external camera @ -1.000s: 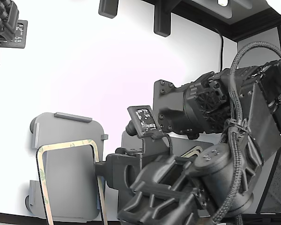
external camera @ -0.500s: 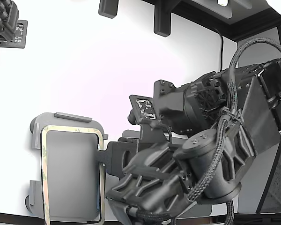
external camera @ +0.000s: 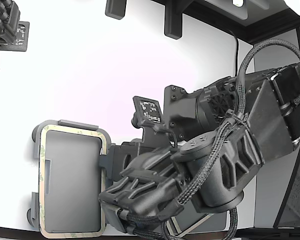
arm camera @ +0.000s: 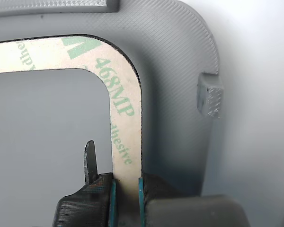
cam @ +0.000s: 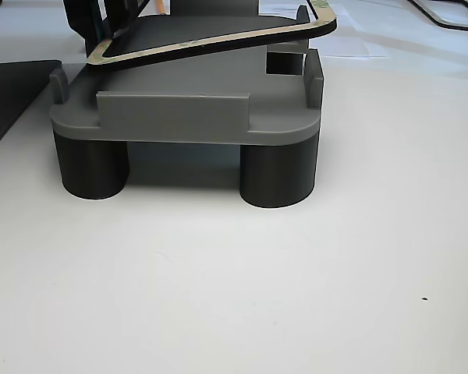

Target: Move top rectangular frame to the holder.

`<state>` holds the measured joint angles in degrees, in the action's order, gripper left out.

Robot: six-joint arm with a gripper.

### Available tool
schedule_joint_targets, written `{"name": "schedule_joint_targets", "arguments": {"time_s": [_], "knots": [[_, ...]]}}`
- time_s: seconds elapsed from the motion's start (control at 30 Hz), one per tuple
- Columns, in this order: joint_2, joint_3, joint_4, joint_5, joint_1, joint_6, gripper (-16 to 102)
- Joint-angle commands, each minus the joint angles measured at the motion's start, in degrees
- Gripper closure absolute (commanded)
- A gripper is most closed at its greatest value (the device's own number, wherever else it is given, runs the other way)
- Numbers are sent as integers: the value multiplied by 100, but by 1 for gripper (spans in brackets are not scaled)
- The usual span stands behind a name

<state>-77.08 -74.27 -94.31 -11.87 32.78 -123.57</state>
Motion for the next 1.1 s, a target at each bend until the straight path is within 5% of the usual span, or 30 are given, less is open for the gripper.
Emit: {"name": "schedule_joint_targets", "arguments": {"time_s": [0.0,1.07], "knots": [[-114,149,-62,35,-62,-26,98],[-105,-114,-62,149,-132,-264,98]]}}
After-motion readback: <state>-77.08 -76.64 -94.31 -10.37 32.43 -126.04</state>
